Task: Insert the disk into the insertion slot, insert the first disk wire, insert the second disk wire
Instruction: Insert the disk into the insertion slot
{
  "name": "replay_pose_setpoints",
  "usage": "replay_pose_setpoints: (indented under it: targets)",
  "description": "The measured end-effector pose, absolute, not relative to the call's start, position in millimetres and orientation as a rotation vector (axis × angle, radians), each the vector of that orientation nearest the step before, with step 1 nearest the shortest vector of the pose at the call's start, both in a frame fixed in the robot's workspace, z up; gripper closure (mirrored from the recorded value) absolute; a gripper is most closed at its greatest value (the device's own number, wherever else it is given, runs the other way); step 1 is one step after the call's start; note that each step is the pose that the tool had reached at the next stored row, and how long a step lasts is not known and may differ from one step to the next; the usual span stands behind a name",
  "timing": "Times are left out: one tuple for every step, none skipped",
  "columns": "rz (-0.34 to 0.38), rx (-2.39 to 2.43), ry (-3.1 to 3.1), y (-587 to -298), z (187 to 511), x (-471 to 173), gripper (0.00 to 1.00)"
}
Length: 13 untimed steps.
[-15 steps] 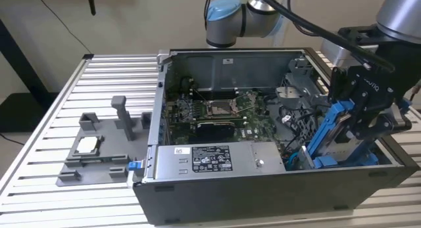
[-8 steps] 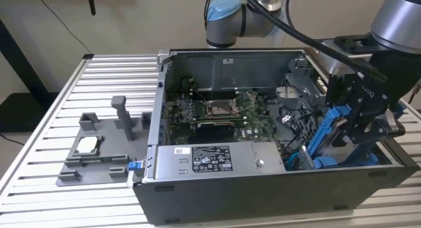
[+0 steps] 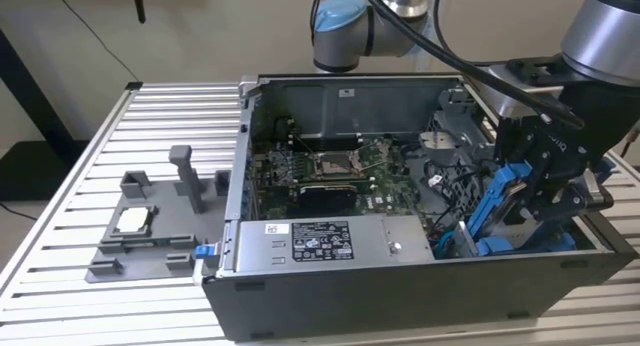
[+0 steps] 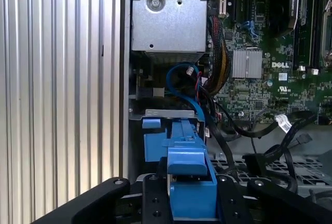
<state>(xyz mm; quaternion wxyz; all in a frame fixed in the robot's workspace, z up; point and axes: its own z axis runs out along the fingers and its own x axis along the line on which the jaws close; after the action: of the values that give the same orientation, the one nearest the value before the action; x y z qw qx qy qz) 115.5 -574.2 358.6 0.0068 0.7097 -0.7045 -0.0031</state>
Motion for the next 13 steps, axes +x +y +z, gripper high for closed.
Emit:
replay_pose_setpoints:
  targets:
    - [-0.010,2.220,-2.204,-574.2,358.6,115.5,0.67]
    - [-0.010,2.220,-2.204,-574.3,358.6,115.5,0.67]
    - [-0.010,2.220,-2.204,-574.3,358.4,115.6,0.66]
    - [-0.010,2.220,-2.204,-574.3,358.4,115.6,0.66]
    - [-0.010,2.220,-2.204,-574.3,358.4,115.6,0.66]
    - [-0.010,2.220,-2.204,-574.3,358.4,115.6,0.60]
    - [-0.010,2.220,-2.204,-574.3,358.4,115.5,0.60]
    - [-0.010,2.220,-2.204,-574.3,358.5,115.5,0.60]
    - [-0.010,2.220,-2.204,-574.2,358.4,115.5,0.60]
    - [-0.010,2.220,-2.204,-574.2,358.4,115.5,0.60]
    - [-0.010,2.220,-2.204,-574.2,358.4,115.5,0.60]
    - [-0.010,2.220,-2.204,-574.2,358.4,115.5,0.60]
    - [-0.010,2.220,-2.203,-574.2,358.4,115.5,0.60]
